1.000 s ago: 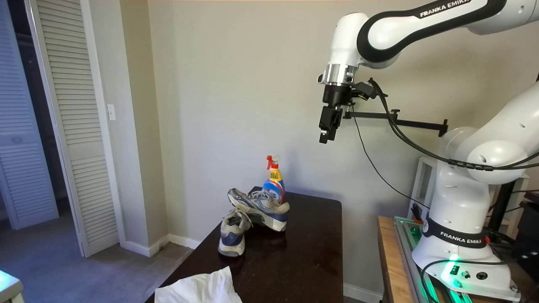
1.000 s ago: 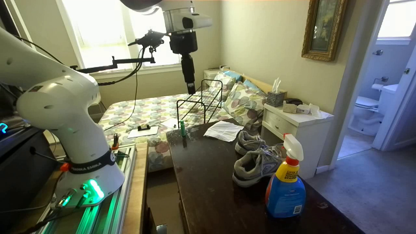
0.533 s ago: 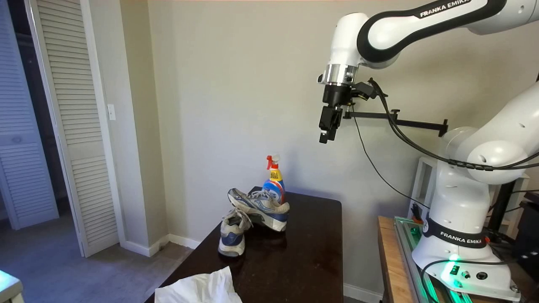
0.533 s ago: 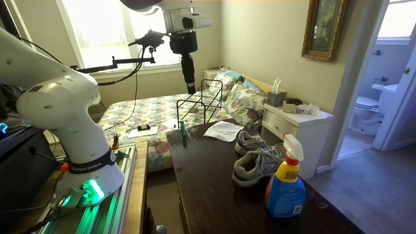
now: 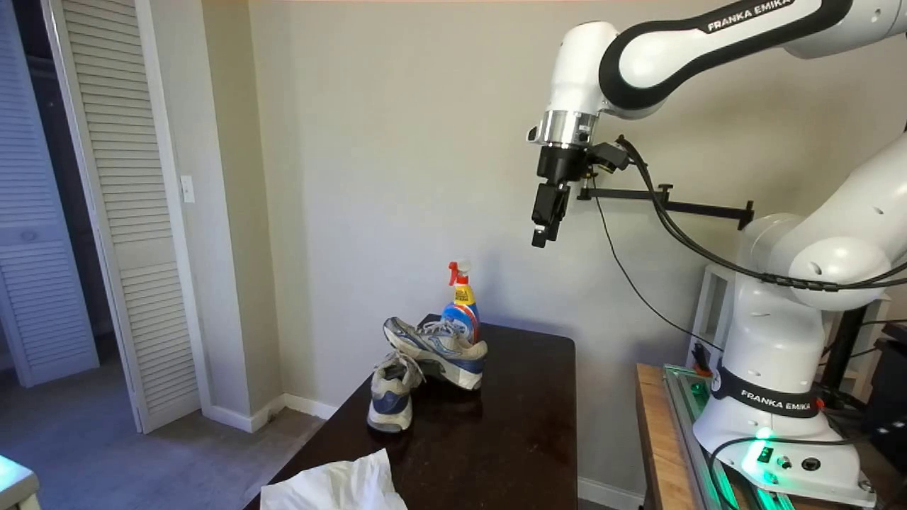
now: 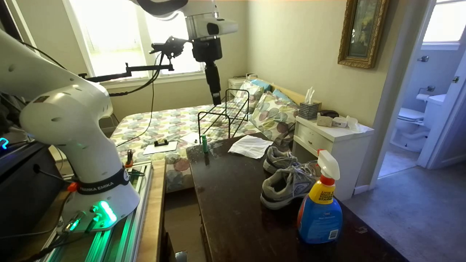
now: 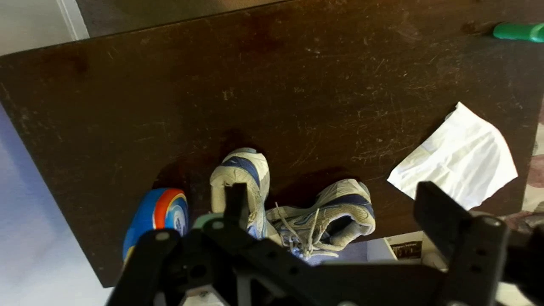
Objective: Use the napkin to wipe the shoes on the right
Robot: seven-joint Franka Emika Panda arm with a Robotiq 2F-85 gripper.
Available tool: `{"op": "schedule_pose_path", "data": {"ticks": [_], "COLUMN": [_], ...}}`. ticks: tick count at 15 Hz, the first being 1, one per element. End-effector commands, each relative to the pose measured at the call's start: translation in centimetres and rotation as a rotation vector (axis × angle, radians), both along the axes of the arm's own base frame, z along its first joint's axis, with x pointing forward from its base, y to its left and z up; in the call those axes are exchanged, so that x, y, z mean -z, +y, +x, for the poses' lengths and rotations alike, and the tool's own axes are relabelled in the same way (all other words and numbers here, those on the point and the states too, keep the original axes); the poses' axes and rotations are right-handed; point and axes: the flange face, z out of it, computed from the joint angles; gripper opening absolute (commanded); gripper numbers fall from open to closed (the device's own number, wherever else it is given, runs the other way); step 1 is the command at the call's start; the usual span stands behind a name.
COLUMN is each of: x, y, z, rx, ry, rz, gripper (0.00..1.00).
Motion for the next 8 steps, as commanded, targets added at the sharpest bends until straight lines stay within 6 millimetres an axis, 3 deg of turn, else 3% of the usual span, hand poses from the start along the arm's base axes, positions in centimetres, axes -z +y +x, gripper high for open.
{"op": "schedule_pose_path", "data": {"ticks": [1,5,8], "x": [4.1,9.1,12.2], "y": [6.4,14.0,18.5], "z": [1.8,4.7,7.1], "rx": [-0.064,-0.101,-0.089], "ry": [0.011,-0.011,-0.041], "rz": [0.002,-0.033,-0.048], "gripper": [1.0,1.0,1.0]}}
